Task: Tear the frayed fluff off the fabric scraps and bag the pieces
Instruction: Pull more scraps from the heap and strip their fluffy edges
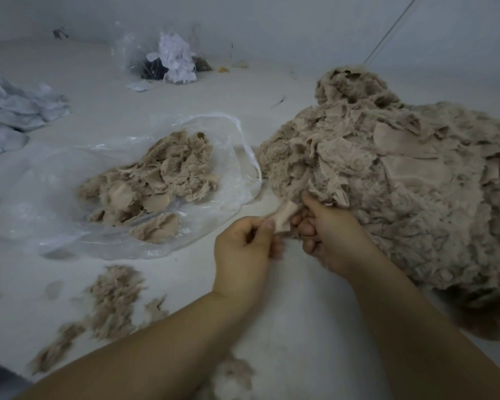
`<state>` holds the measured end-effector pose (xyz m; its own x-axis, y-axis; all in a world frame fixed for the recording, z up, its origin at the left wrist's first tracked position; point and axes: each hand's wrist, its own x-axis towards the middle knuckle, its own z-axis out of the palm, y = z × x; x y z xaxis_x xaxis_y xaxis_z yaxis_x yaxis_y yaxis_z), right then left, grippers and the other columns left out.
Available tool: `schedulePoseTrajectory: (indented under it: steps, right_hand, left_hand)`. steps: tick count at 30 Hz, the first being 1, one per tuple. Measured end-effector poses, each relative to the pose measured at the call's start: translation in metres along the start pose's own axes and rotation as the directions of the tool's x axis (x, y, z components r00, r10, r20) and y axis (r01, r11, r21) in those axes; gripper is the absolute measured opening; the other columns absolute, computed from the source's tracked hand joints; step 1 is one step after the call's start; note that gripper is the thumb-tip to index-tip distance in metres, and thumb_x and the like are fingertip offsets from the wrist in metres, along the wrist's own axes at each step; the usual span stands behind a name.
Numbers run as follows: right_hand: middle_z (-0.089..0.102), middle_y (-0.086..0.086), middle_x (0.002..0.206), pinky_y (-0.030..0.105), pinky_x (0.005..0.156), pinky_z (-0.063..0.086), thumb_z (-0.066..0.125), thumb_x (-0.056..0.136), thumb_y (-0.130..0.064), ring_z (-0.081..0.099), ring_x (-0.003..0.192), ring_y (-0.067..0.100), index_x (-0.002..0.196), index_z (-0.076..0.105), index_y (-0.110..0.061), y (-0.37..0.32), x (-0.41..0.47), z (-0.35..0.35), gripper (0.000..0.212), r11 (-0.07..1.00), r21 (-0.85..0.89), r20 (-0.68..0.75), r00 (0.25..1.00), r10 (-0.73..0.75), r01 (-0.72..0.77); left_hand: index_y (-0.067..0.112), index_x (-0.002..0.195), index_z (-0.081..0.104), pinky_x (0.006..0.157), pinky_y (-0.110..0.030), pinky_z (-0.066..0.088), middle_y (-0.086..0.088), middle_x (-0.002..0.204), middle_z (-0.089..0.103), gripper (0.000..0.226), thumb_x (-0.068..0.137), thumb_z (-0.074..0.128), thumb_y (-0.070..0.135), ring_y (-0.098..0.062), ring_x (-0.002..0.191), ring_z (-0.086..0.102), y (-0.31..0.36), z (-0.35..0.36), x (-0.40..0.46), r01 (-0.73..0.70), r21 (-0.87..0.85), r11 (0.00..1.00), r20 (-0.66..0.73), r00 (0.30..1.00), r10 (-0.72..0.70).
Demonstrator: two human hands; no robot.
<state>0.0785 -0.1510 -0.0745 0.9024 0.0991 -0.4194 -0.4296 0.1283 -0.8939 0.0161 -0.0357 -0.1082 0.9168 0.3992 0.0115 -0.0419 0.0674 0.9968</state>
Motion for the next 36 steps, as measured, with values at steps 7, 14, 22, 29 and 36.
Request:
schedulePoseTrajectory:
  steps: [7, 14, 22, 29, 36]
  right_hand:
    - [0.059, -0.002, 0.056, 0.015, 0.032, 0.024, 0.053, 0.099, -0.039, 0.032, 0.034, 0.002, 0.065, 0.061, -0.01, 0.002, 0.001, 0.0, 0.045, 0.998, -0.041, 0.035, 0.998, -0.054, 0.055]
    - [0.059, 0.001, 0.06, 0.017, 0.037, 0.029, 0.07, 0.084, -0.047, 0.045, 0.044, 0.008, 0.088, 0.072, -0.013, 0.007, 0.0, -0.005, 0.034, 0.985, -0.12, 0.157, 0.982, -0.107, 0.127]
    - [0.058, 0.013, 0.067, 0.017, 0.034, 0.03, 0.073, 0.085, -0.027, 0.047, 0.049, 0.015, 0.097, 0.068, 0.004, 0.009, 0.006, -0.006, 0.034, 0.987, -0.112, 0.096, 0.99, -0.102, 0.112]
    - [0.063, 0.019, 0.063, 0.032, 0.048, 0.048, 0.074, 0.083, -0.015, 0.058, 0.053, 0.028, 0.075, 0.071, -0.004, 0.013, 0.006, -0.008, 0.013, 0.992, -0.067, 0.165, 0.981, -0.099, 0.111]
    - [0.042, 0.0, 0.05, 0.018, 0.036, 0.029, 0.071, 0.083, -0.006, 0.034, 0.041, 0.007, 0.073, 0.06, -0.011, 0.014, 0.014, -0.008, 0.016, 0.988, -0.119, 0.057, 0.994, -0.094, 0.1]
  left_hand:
    - [0.009, 0.068, 0.062, 0.046, -0.028, 0.042, -0.009, 0.058, 0.056, 0.028, 0.096, 0.06, 0.012, -0.017, 0.048, 0.048, 0.022, -0.026, -0.002, 0.161, -0.002, 0.987, 0.059, 0.985, -0.161]
    - [0.002, 0.09, 0.057, 0.05, -0.03, 0.053, -0.018, 0.078, 0.061, 0.013, 0.099, 0.048, 0.005, -0.024, 0.056, 0.061, 0.04, 0.026, 0.009, 0.334, -0.247, 0.91, 0.097, 0.943, -0.32]
    - [-0.01, 0.092, 0.063, 0.055, -0.033, 0.05, -0.03, 0.08, 0.062, 0.023, 0.082, 0.045, 0.002, -0.03, 0.068, 0.063, 0.029, 0.028, 0.011, 0.294, -0.344, 0.892, 0.071, 0.955, -0.288]
    - [0.008, 0.056, 0.066, 0.058, -0.033, 0.052, -0.017, 0.056, 0.06, 0.026, 0.074, 0.048, 0.001, -0.024, 0.057, 0.061, 0.016, 0.015, -0.004, 0.222, -0.28, 0.934, 0.236, 0.959, -0.157]
    - [0.007, 0.049, 0.048, 0.046, -0.033, 0.049, -0.018, 0.054, 0.051, 0.038, 0.081, 0.05, -0.013, -0.029, 0.044, 0.052, 0.015, -0.021, 0.003, 0.286, -0.235, 0.929, 0.299, 0.931, -0.211]
